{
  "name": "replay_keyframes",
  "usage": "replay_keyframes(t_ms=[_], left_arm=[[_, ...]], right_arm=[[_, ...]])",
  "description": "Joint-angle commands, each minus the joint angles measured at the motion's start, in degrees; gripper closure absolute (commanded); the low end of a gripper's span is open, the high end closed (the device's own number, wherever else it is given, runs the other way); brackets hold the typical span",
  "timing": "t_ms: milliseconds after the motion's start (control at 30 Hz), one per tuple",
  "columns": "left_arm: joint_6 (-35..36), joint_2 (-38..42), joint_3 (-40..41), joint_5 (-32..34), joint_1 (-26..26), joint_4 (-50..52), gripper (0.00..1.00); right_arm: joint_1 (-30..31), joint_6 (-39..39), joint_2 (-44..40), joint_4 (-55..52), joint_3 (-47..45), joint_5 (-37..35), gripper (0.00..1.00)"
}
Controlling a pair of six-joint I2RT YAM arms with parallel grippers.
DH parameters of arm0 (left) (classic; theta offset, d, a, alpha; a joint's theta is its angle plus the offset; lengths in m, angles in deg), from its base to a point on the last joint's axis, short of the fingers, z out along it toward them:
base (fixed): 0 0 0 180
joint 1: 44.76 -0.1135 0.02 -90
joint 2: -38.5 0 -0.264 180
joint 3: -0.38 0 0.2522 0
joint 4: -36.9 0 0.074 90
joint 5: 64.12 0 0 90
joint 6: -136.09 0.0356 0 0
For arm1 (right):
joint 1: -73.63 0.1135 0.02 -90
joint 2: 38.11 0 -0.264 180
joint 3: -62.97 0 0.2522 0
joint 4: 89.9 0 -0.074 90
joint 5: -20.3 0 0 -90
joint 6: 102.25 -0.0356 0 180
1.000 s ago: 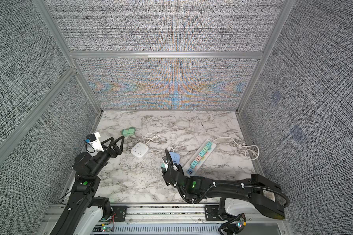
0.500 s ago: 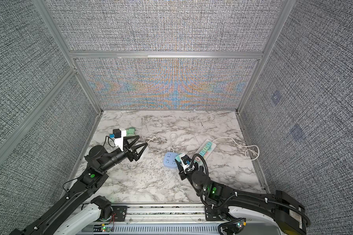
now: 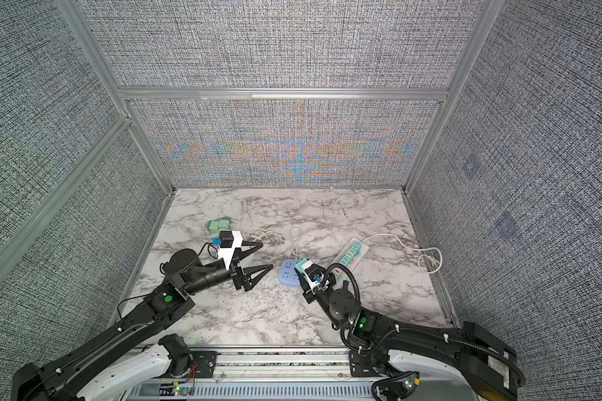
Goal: Insert plugs into power strip
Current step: Pick up the plug from the center of the table, then insert the plug into the socket.
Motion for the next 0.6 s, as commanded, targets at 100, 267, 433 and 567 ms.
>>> replay_keyframes(t_ms=[100, 267, 433, 567], left_arm=[[0.92, -1.71, -0.83, -5.02, 0.29, -1.74, 0.14], [1.3, -3.9, -2.35, 1.51, 0.35, 1.55, 0.14], [0.16, -7.37, -3.91, 2.71, 0.34, 2.17, 0.14], [-1.09, -9.94, -4.55, -0.16, 0.29, 0.47, 0.14]], right_arm=[[0.03, 5.23, 4.1, 9.26, 3.08, 3.31, 0.76], [0.03, 6.38, 5.95, 10.56, 5.79, 6.79, 0.78], [0.12, 7.03, 6.34, 11.95, 6.4, 9.78, 0.78], [0.09, 8.09, 8.18, 12.79, 7.69, 10.28, 0.78]])
